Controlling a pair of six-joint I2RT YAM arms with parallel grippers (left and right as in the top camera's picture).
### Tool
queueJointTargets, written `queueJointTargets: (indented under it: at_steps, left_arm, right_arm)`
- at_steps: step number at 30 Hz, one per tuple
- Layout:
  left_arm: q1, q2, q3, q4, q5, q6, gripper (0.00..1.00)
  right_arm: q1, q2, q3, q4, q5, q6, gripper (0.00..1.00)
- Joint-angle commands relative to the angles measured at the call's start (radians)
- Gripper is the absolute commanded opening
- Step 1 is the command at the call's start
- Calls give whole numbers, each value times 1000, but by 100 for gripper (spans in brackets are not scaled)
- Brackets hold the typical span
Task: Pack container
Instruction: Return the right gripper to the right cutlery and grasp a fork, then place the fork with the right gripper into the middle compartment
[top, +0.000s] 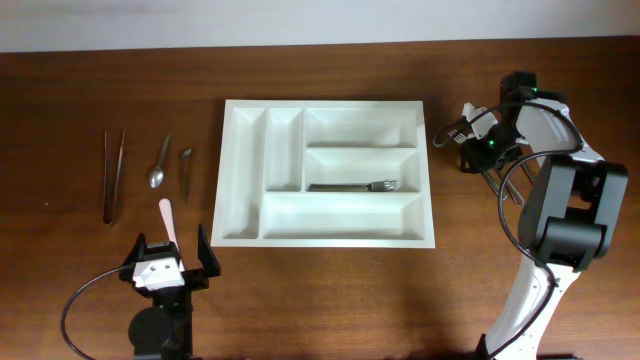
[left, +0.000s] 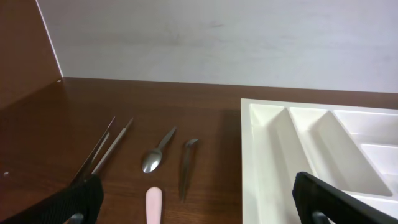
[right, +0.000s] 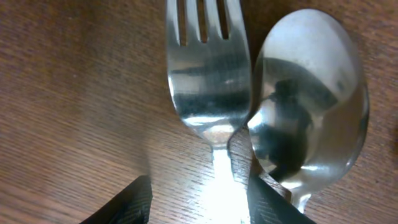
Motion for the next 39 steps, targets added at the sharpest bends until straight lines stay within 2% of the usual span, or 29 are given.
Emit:
queueJointTargets:
  at_steps: [1,2,4,5,14,30,35,39]
  left_arm:
    - [4,-9,-10,3,11,15,99]
    - [4,-9,-10,3,11,15,99]
    - [4,-9,-10,3,11,15,99]
    - [4,-9,-10,3,11,15,99]
    - [4,-9,-10,3,11,15,99]
    - [4,-9,-10,3,11,15,99]
    - [4,-9,-10,3,11,15,99]
    - [4,-9,-10,2,11,15,99]
  right_arm:
    - [6,0,-49,20,-7,2,43]
    - [5,0,-60,26,-10,2,29]
    - [5,0,-63,26,-10,2,8]
    - [6,0,-63,29,-11,2,4]
    - [19,0,-7,-23,-86,2,4]
    - [123,-23,406,-280,-90,19,4]
    - [202,-23,437,-342,-167,-127,3]
    - [286,-23,437,-391,-249,-312,4]
